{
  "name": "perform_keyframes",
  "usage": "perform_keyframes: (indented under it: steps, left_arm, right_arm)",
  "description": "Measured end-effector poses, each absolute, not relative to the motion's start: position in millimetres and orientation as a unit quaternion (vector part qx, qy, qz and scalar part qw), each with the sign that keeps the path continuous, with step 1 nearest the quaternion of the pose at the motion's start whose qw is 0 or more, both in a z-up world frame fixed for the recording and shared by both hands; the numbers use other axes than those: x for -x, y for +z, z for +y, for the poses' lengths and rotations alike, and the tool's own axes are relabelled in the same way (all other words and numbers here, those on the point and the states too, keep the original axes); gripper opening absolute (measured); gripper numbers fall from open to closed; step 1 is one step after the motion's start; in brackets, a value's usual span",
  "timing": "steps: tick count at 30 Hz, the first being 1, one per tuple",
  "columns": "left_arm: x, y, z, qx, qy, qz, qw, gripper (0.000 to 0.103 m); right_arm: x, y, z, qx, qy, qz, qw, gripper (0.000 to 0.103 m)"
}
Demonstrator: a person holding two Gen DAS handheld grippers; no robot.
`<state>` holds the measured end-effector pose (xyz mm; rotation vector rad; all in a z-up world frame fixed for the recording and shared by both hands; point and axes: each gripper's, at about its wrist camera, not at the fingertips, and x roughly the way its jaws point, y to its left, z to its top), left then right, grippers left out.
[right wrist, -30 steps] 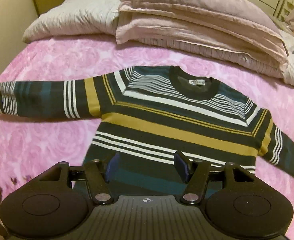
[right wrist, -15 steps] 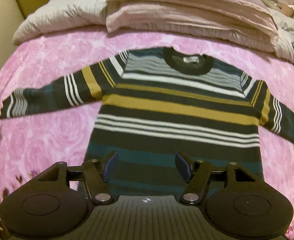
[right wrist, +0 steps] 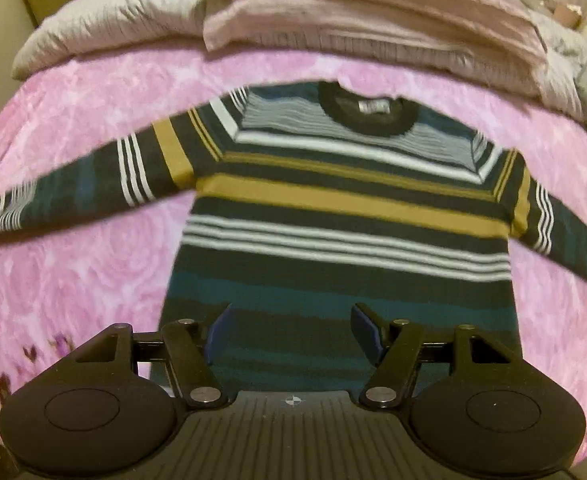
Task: Fold large clothes
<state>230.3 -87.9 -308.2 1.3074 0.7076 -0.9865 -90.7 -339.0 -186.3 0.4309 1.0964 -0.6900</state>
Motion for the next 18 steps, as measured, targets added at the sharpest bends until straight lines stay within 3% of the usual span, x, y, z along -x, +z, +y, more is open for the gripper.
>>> perform_keyframes:
  steps: [3,5,13,18]
  left_arm:
    - [-232.9,-317.7,-78.5,-0.567,-0.407,0.354,0.623,0.001]
    - [-239.5,-310.1,-71.1,-0.534,-0.390,0.384,0.644,0.006]
    - [-229.0,-244.8,-63.0,-0.369,-0.369,0.477,0.707,0.013]
    - [-184.1,-211.2,-89.3,-0.308,-0.399,0.495,0.708,0.024]
  right_arm:
    - [84.5,-181.0,-340.0,-0.207,-0.322,0.498,0.778,0.062]
    - [84.4,-175.4,-339.5,-0.210,-0.321,0.494,0.781,0.062]
    - [125.8,-149.8,-348.7,-0.258,-0.375,0.457,0.764,0.062]
    - [177.8,-125.5,-360.3,-0.300,-0.434,0.415,0.741,0.069]
